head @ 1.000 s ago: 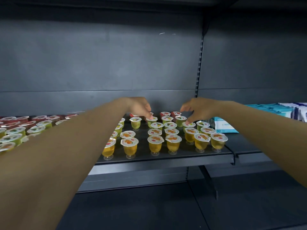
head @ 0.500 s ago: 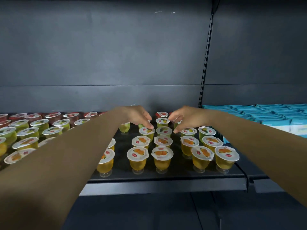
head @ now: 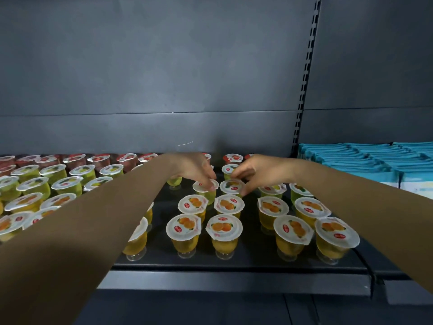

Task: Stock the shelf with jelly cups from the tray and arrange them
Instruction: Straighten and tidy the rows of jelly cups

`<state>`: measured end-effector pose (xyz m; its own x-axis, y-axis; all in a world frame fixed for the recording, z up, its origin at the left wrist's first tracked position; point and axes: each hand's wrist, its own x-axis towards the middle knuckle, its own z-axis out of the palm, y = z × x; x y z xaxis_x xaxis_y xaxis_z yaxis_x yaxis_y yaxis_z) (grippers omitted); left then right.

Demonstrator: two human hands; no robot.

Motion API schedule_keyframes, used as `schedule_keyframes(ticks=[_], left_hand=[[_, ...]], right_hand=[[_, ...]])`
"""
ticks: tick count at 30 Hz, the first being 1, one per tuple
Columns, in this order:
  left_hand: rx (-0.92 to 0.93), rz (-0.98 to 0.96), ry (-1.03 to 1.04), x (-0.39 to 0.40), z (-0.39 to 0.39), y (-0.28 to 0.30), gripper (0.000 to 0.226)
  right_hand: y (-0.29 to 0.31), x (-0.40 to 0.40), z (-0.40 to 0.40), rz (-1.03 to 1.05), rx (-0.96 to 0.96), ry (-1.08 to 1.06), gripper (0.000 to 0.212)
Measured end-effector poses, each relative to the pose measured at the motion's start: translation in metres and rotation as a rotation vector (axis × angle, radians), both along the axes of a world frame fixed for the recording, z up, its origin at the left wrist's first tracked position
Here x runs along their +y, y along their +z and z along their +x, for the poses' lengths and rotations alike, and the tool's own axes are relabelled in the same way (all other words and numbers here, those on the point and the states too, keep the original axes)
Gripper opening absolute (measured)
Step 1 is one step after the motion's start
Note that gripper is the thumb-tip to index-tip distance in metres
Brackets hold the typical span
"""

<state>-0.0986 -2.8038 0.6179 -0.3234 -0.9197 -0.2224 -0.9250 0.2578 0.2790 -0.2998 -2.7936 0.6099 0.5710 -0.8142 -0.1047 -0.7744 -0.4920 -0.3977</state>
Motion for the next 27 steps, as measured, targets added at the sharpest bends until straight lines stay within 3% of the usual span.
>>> schedule_keyframes(ticks=[16, 27], left_hand=[[-0.085, -0.128, 0.025, 0.0, 0.042, -0.002, 0.042], [-0.083, -0.115, 0.047, -0.009, 0.084, -0.006, 0.041]], right_hand=[[0.002, -0.011, 0.032, -0.068, 0.08, -0.057, 0.05], [-0.001, -0.013, 0.074, -0.109, 0.049, -0.089, 0.047]])
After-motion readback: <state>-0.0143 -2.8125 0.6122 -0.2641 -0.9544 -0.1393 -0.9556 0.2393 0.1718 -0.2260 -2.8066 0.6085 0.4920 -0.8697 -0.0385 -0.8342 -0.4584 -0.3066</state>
